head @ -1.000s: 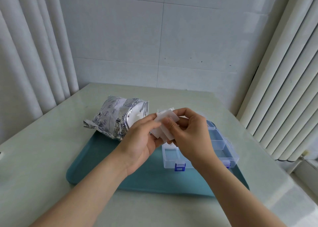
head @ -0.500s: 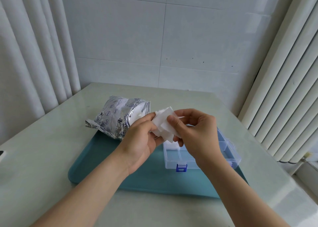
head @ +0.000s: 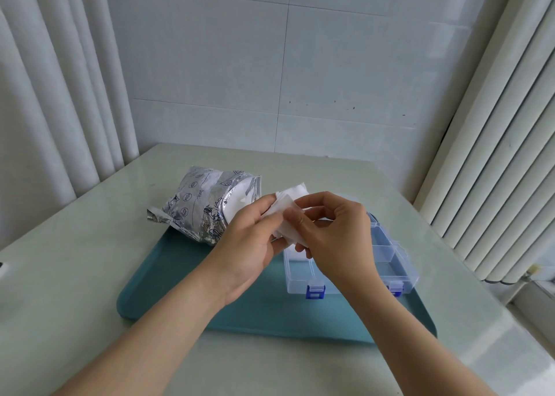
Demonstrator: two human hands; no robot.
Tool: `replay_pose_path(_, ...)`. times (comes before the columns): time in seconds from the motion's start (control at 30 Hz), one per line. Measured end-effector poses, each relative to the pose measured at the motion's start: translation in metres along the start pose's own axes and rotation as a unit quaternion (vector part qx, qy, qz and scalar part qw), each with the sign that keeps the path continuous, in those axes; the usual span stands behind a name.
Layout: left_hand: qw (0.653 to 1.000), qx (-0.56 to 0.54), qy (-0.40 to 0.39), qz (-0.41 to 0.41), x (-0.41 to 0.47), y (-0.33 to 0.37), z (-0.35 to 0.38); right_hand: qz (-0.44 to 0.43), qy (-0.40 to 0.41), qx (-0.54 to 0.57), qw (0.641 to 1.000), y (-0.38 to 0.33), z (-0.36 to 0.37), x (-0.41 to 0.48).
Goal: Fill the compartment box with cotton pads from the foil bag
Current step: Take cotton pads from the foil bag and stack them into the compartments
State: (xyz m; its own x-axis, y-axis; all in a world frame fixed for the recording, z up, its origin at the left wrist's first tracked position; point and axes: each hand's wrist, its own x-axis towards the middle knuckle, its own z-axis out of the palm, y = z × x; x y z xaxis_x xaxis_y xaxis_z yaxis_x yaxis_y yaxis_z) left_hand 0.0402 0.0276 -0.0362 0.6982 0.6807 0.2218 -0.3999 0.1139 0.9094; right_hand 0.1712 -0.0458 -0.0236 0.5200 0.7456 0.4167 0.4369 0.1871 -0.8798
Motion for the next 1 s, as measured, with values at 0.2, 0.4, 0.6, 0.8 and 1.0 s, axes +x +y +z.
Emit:
replay_pose_path(0.2, 0.999, 0.026, 0.028, -0.005, 0.003, -0.004, -0.003, -0.005, 0.036, -0.101, 0.994, 0.003, 0.0, 0.002)
replay_pose_path(0.4, 0.998, 0.011, 0.058, -0.007, 0.006, -0.004, -0.007, 0.031, 0.039, 0.037, 0.998, -0.005, -0.003, 0.001)
replay_pose_path(0.6, 0.998, 0.005, 0.064, -0.022, 0.007, -0.008, -0.006, 0.071, 0.027, 0.088, 0.993, -0.005, 0.005, -0.004)
replay_pose_path(0.8, 0.995, 0.002, 0.095, -0.042, 0.01, -0.01, -0.01, 0.041, 0.032, 0.035, 0.998, -0.009, 0.002, -0.002)
replay_pose_path(1.0, 0.995, -0.054, 0.066, -0.045, 0.001, 0.0, -0.001, 0.082, 0.02, 0.09, 0.992, -0.013, 0.004, -0.004)
